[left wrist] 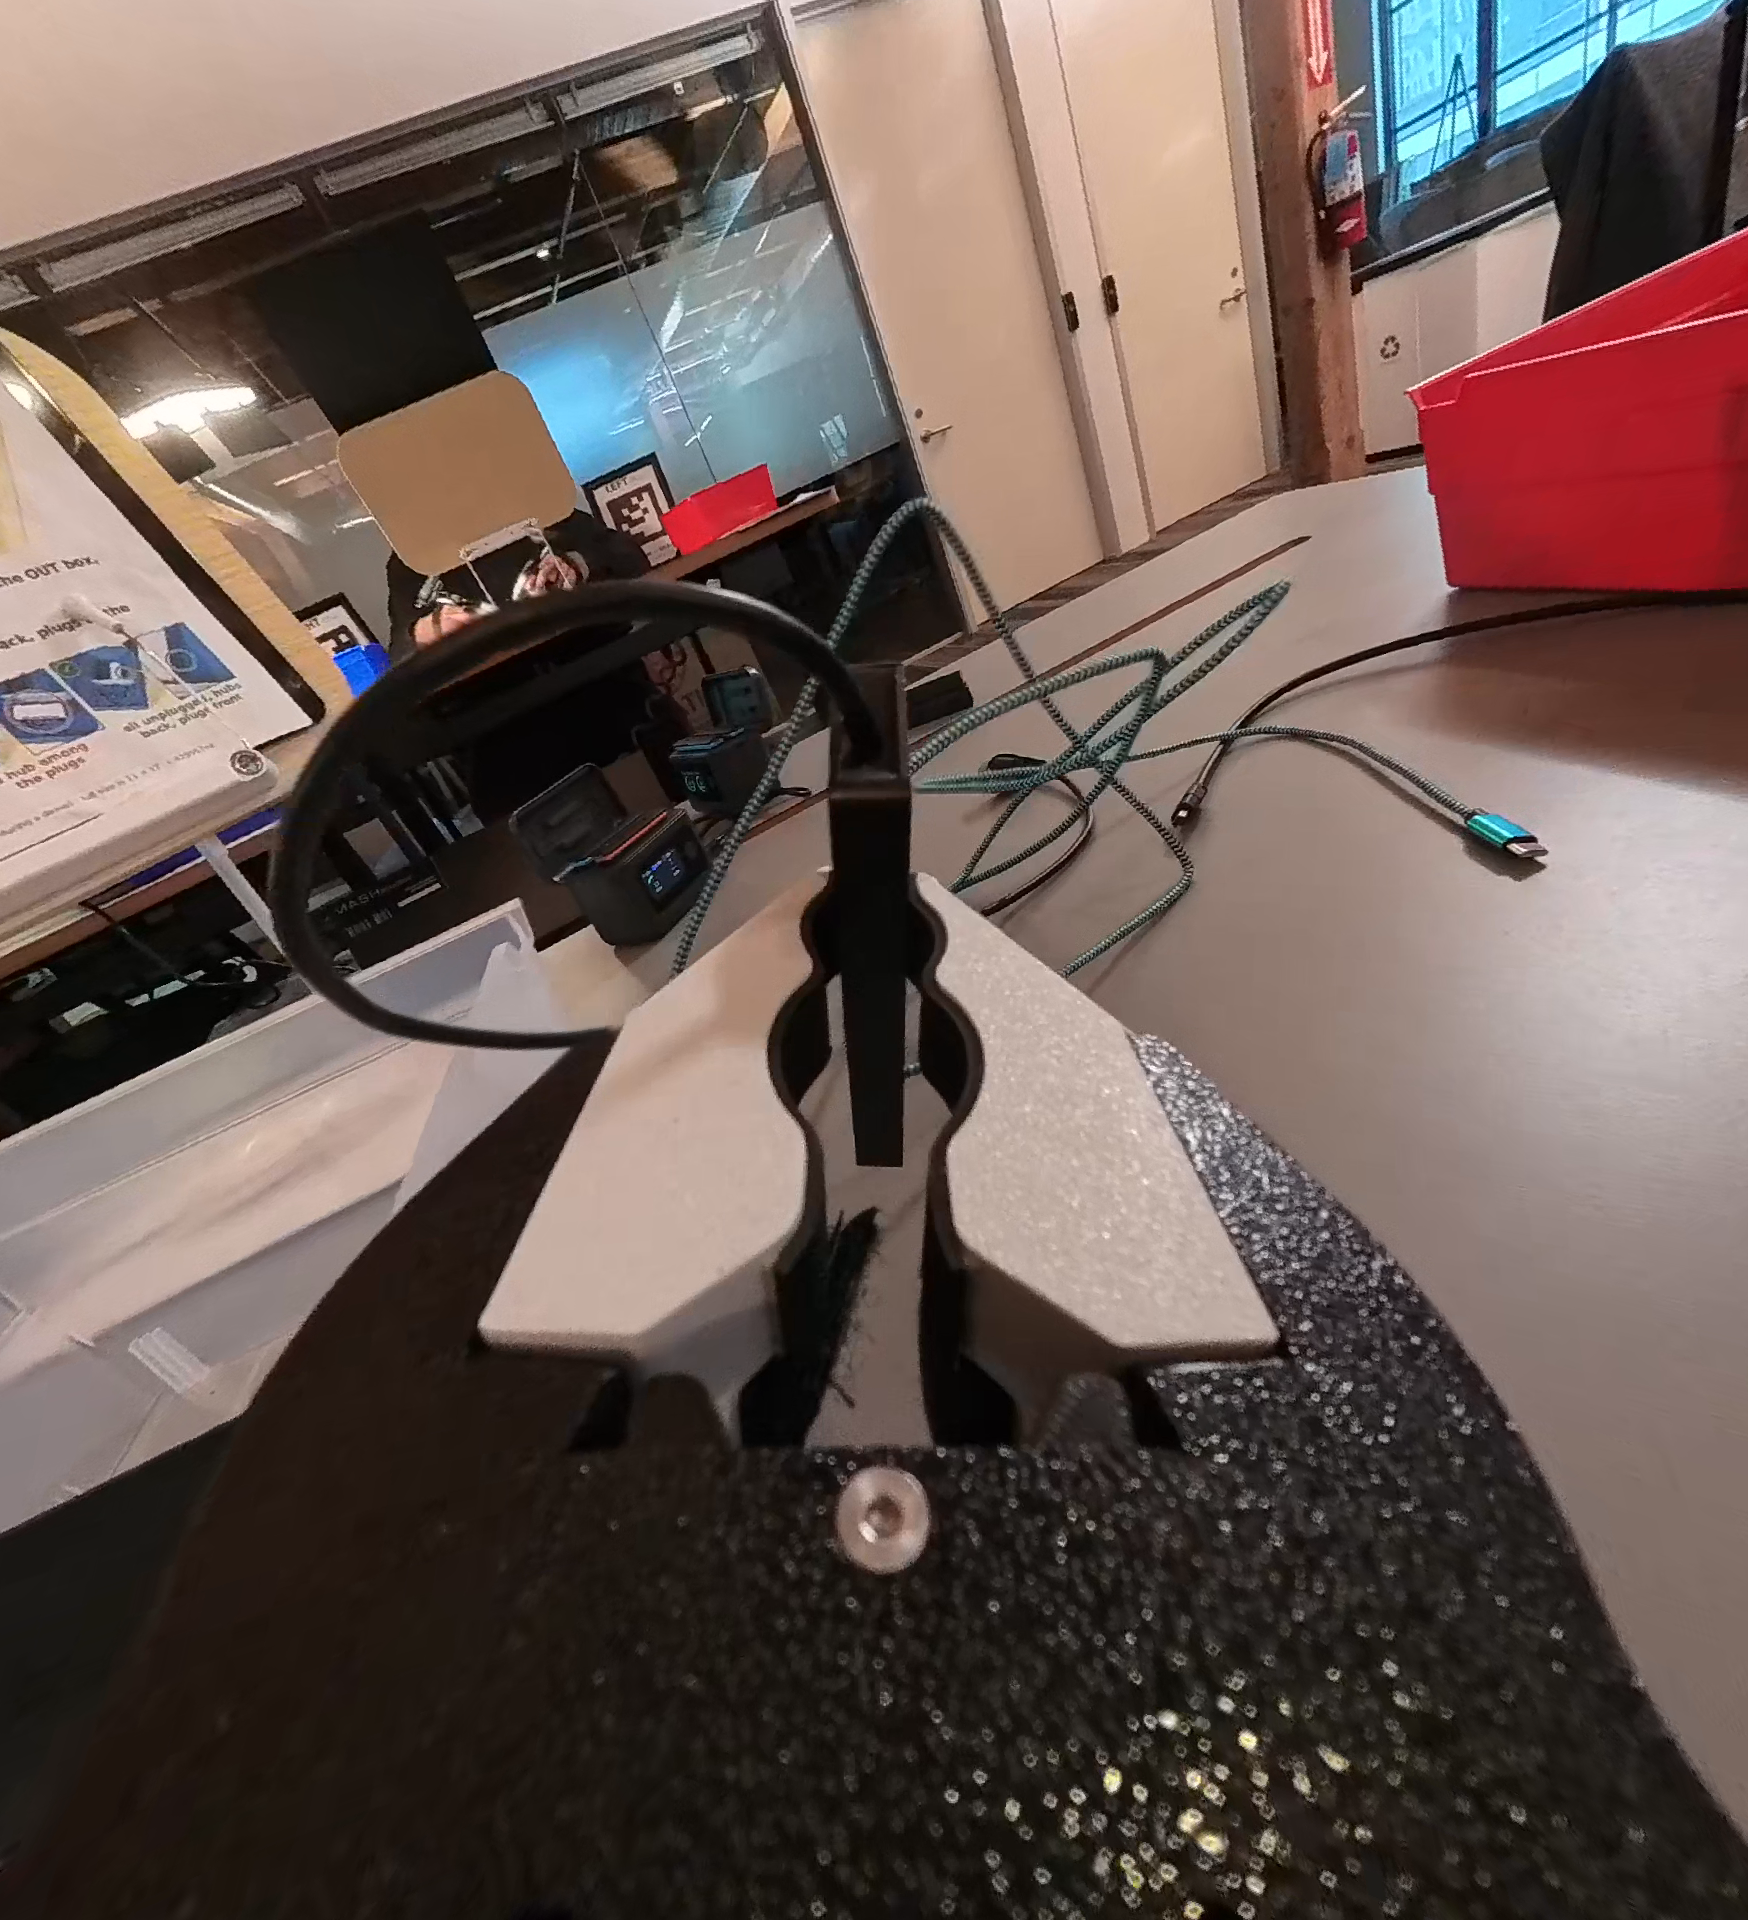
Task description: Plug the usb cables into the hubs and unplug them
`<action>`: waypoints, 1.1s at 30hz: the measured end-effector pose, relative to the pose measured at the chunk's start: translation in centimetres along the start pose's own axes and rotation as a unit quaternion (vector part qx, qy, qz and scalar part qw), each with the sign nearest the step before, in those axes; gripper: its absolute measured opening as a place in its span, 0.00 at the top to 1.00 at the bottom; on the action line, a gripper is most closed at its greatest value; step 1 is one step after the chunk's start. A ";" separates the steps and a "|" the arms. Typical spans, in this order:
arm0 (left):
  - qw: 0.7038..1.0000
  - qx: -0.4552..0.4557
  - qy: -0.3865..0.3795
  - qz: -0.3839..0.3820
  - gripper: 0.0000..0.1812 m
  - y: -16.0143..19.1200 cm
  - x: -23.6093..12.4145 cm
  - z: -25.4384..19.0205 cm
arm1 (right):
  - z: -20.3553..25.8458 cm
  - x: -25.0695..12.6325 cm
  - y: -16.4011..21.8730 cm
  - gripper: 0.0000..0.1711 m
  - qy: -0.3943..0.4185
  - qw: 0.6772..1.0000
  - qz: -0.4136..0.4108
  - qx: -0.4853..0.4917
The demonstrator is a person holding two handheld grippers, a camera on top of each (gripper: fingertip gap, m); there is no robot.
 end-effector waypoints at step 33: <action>0.997 0.062 0.034 -0.005 0.96 -0.3 -0.1 -1.4 | -0.4 24.3 -11.0 0.99 -0.174 0.970 0.161 -0.050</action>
Point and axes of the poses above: each gripper's, where its closed fingertips meet, x out along the fingers, y out of its underside, z = x × y across the jaws, the point moved 10 cm from there along -x, back along the fingers, and after that the axes turned 5 degrees about y, right-handed, at the moved point
